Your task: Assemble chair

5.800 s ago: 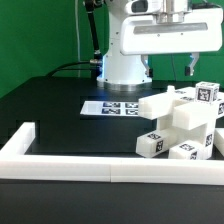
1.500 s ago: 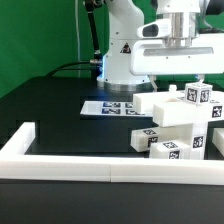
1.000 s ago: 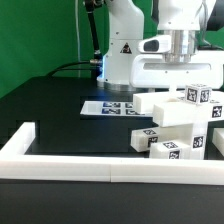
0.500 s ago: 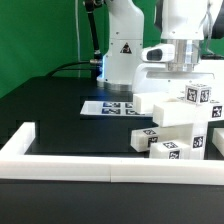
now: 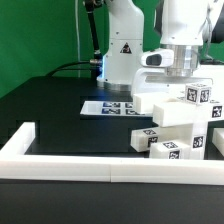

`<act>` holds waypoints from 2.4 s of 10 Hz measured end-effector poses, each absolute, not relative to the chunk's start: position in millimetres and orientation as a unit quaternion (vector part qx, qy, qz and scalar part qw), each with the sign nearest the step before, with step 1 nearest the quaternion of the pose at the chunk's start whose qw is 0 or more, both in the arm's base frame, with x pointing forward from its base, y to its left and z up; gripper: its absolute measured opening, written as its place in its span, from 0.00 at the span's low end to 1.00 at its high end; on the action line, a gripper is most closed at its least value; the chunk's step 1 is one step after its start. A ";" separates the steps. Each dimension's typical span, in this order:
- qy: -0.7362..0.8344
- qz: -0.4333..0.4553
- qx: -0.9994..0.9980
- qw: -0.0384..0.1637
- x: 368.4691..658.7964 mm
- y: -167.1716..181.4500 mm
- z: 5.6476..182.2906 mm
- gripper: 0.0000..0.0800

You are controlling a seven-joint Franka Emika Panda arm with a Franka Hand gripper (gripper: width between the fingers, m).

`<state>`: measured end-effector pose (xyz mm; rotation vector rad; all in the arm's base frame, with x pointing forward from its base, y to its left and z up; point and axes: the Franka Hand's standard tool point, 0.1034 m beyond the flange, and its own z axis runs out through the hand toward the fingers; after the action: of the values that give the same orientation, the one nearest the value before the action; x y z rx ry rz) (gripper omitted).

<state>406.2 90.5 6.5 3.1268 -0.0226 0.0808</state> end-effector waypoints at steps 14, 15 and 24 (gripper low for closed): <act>0.010 0.012 0.999 -0.036 436.6 66.2 105.3 0.35; 0.013 0.012 0.999 -0.038 450.5 66.4 114.6 0.35; 0.042 0.029 0.998 -0.035 510.0 55.9 140.9 0.35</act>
Offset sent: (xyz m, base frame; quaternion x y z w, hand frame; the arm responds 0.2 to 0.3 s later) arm -0.0037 -0.0058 0.0053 -0.0005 -0.0034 -0.0075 1.0000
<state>510.0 55.9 140.9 3.2067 0.1347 0.0931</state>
